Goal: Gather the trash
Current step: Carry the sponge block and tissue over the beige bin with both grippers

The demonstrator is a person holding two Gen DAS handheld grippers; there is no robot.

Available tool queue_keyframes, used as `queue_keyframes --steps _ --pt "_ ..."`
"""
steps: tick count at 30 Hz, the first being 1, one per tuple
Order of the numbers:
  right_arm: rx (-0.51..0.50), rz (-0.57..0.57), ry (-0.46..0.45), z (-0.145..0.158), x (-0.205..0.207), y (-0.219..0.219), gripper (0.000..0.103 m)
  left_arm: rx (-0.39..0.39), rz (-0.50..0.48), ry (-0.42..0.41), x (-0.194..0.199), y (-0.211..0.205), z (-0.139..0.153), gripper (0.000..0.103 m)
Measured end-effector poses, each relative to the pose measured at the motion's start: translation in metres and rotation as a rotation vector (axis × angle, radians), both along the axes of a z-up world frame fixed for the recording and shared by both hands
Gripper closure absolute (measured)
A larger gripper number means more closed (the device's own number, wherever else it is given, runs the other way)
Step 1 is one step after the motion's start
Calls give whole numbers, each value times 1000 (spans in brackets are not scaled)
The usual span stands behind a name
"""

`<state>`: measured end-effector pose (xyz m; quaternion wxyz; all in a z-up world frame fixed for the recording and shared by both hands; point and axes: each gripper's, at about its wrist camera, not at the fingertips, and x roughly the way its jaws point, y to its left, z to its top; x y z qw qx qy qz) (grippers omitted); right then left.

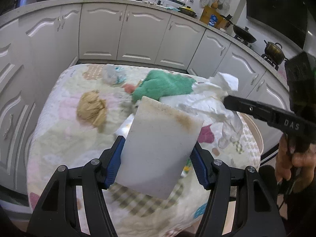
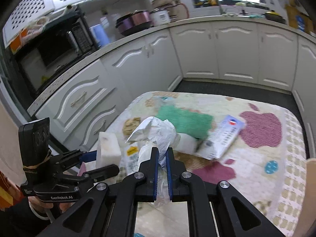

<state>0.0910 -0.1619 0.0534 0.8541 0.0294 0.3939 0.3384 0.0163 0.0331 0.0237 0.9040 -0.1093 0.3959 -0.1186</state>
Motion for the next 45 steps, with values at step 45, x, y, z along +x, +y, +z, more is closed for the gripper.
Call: queue_keyframes --steps 45 --pt "-93 -608 -16 -16 -19 -298 96 -51 -414 50 97 -296 19 40"
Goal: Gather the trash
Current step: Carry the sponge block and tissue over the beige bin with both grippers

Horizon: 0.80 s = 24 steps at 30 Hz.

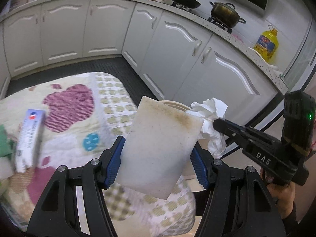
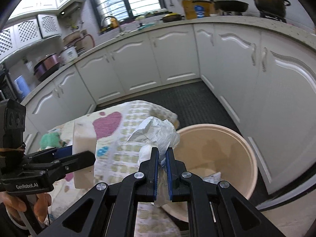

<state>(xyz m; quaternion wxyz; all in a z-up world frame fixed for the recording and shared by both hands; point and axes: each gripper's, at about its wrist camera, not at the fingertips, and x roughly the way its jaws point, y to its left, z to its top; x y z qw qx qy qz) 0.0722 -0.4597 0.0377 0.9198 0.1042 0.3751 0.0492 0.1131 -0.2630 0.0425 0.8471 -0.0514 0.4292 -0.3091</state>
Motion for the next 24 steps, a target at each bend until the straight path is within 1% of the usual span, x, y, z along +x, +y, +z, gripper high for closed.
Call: queue_keyframes --steps 10,18,24 --pt "2 -69 50 -27 1 -30 96 -11 -35 51 17 -49 -18 40" --pt "16 -108 102 -50 5 -49 96 15 -43 103 29 -83 -44 40" --pt "12 -130 139 -65 7 -57 96 55 -35 74 29 -96 -51 40"
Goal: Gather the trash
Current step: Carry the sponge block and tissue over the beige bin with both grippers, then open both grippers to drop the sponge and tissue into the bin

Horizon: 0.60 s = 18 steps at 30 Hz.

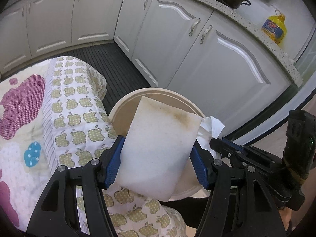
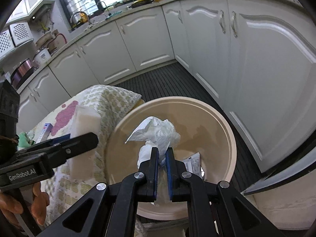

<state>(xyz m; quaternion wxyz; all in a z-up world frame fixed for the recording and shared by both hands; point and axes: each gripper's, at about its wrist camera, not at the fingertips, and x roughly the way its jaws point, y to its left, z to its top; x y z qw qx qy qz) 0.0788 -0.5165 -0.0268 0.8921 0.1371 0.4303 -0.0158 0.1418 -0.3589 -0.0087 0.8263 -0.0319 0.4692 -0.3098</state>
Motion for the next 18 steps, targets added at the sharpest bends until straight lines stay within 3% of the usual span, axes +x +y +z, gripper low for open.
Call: queue_keyframes --steps 18 --pt "-89 -67 49 -10 2 -4 96 -11 -60 -4 4 -26 -2 38"
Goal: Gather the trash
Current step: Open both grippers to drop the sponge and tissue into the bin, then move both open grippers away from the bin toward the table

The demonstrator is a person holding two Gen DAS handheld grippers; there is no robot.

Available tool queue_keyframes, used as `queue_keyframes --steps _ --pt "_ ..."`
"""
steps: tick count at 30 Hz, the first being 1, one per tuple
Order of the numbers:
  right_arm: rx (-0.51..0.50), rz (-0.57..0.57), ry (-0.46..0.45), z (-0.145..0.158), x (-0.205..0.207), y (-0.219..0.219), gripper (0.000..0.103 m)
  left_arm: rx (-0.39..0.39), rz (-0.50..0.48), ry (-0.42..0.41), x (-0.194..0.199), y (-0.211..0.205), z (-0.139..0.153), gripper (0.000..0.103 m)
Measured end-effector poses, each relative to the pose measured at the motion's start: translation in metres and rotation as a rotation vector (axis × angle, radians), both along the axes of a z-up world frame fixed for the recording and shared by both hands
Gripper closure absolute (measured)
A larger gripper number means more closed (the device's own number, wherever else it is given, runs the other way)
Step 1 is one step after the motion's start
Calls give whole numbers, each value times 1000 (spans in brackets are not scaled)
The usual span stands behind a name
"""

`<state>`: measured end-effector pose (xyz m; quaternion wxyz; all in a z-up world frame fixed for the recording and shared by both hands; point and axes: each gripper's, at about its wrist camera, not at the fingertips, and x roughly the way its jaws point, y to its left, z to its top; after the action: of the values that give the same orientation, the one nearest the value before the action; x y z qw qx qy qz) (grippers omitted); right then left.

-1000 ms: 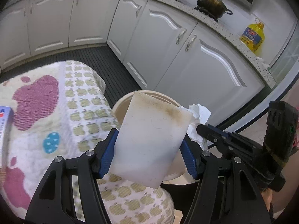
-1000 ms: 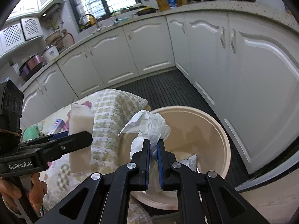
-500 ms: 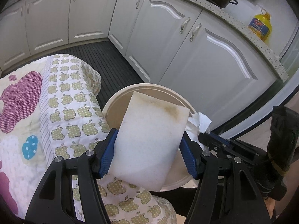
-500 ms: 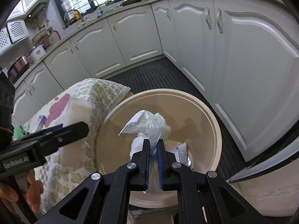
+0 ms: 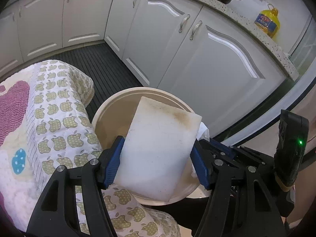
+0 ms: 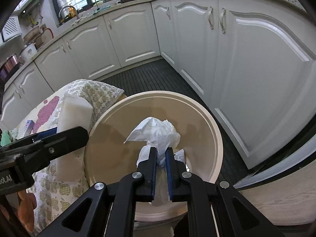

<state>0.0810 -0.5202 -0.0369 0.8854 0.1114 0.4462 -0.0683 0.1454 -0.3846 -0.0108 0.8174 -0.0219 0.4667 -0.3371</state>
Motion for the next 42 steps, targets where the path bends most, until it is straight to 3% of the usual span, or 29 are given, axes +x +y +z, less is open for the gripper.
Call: queue_keyframes --steps 10,14,29,35,42 --pt "9 -31 2 1 1 -2 90 -18 -8 24 1 7 -3 28" --pt "8 -35 -11 4 -1 -2 73 -27 -4 22 0 13 0 28" --pt "-67 3 -71 30 -7 25 67 -43 12 -69 -24 56 32 27" --pt "-81 45 -99 44 -8 50 66 -50 49 -98 -35 83 45 27" --pt "-69 116 -133 59 -9 91 61 -2 131 -169 -53 127 59 27"
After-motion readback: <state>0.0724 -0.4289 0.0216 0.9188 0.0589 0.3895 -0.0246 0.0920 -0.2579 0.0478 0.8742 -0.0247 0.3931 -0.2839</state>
